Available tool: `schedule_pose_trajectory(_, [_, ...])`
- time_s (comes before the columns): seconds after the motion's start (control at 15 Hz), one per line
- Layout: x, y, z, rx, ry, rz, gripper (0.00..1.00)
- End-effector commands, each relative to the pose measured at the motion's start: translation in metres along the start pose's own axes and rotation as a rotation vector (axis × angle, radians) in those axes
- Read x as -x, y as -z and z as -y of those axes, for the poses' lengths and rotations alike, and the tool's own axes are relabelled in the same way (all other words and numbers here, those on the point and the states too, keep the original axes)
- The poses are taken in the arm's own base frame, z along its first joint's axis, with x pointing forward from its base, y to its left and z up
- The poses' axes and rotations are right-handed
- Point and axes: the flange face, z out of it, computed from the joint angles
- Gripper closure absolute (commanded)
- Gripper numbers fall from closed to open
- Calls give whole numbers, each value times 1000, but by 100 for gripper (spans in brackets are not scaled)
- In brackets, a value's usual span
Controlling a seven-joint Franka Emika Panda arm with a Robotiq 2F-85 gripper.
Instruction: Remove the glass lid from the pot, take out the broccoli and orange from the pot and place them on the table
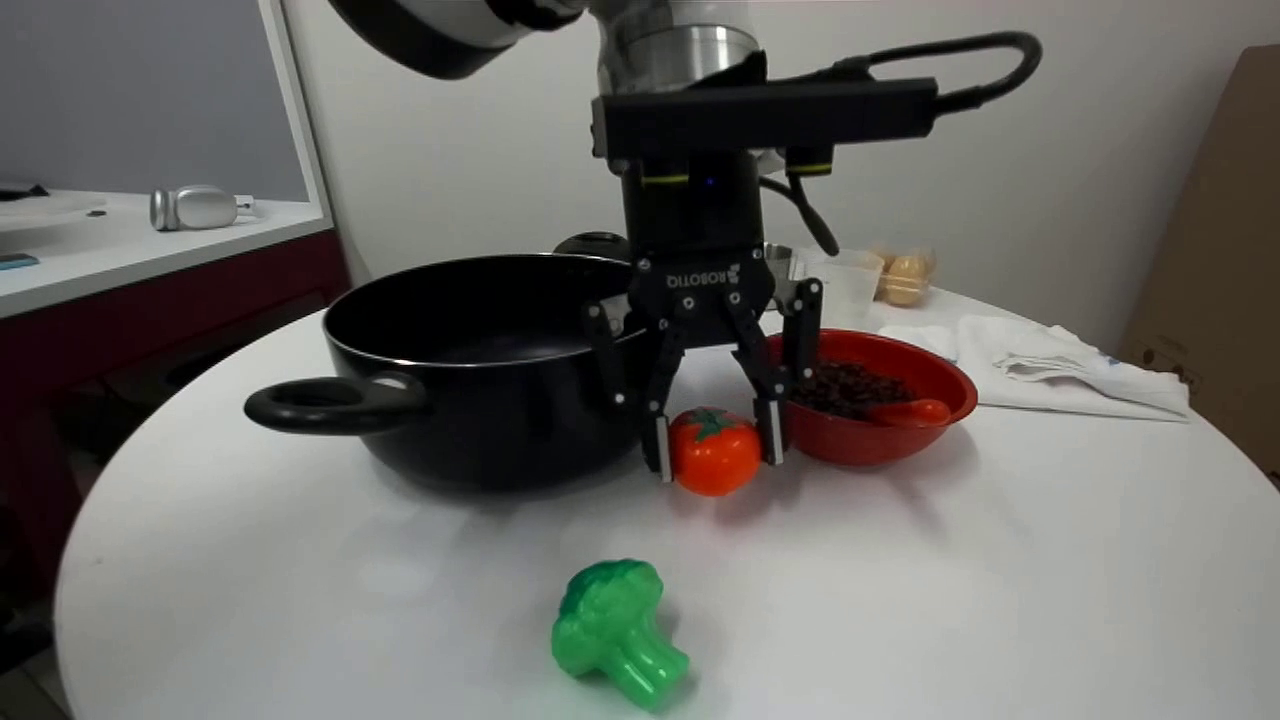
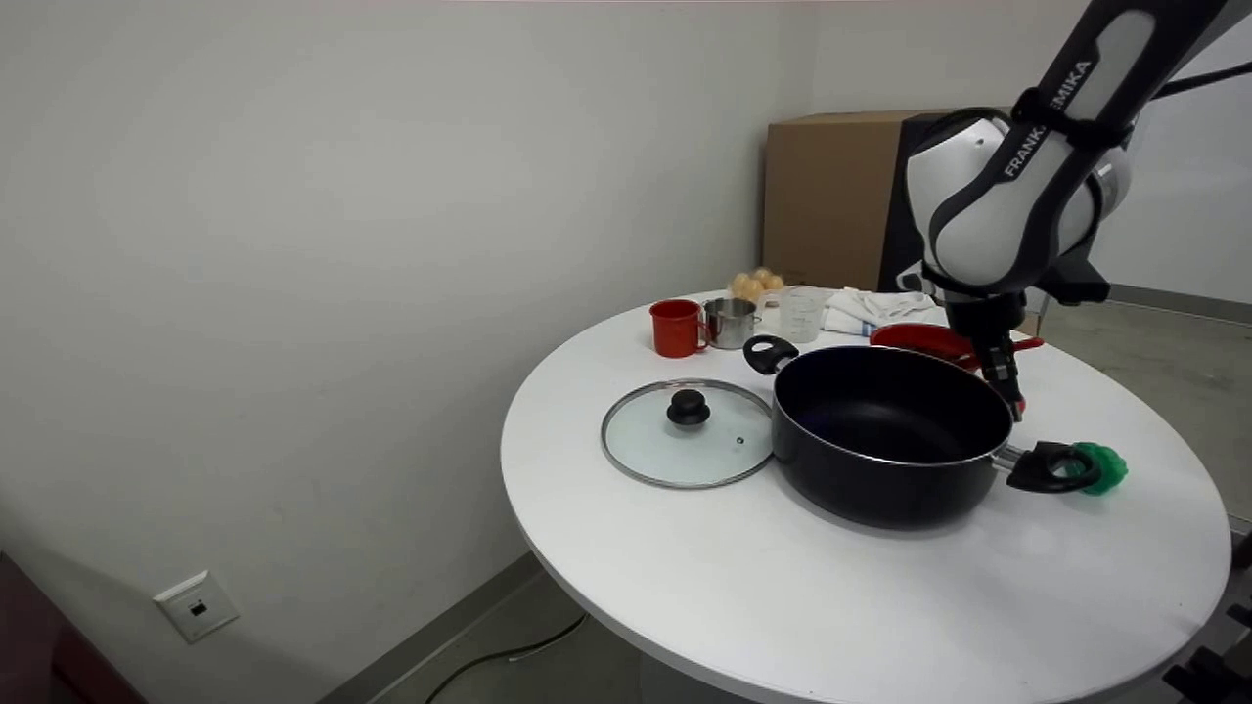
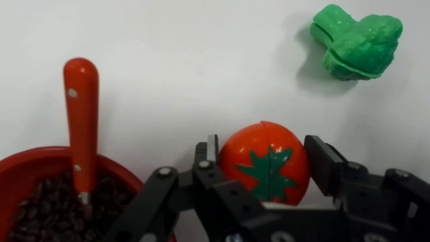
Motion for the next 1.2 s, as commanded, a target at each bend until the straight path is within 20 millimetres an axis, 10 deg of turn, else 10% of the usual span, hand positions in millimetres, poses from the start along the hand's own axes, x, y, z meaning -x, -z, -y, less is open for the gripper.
schedule_pose_trajectory(0.0, [-16,-17,-11,-3,1,67,62])
schedule_pose_trajectory(0.13, [-18,-23,-14,-14,4,88,52])
schedule_pose_trajectory(0.2, [-19,-25,-16,-17,5,96,12])
schedule_pose_trajectory(0.33, [-20,-25,-18,-22,8,100,4])
schedule_pose_trajectory(0.6, [-22,-11,-17,-14,25,74,0])
schedule_pose_trajectory(1.13, [-20,89,0,53,106,-11,0])
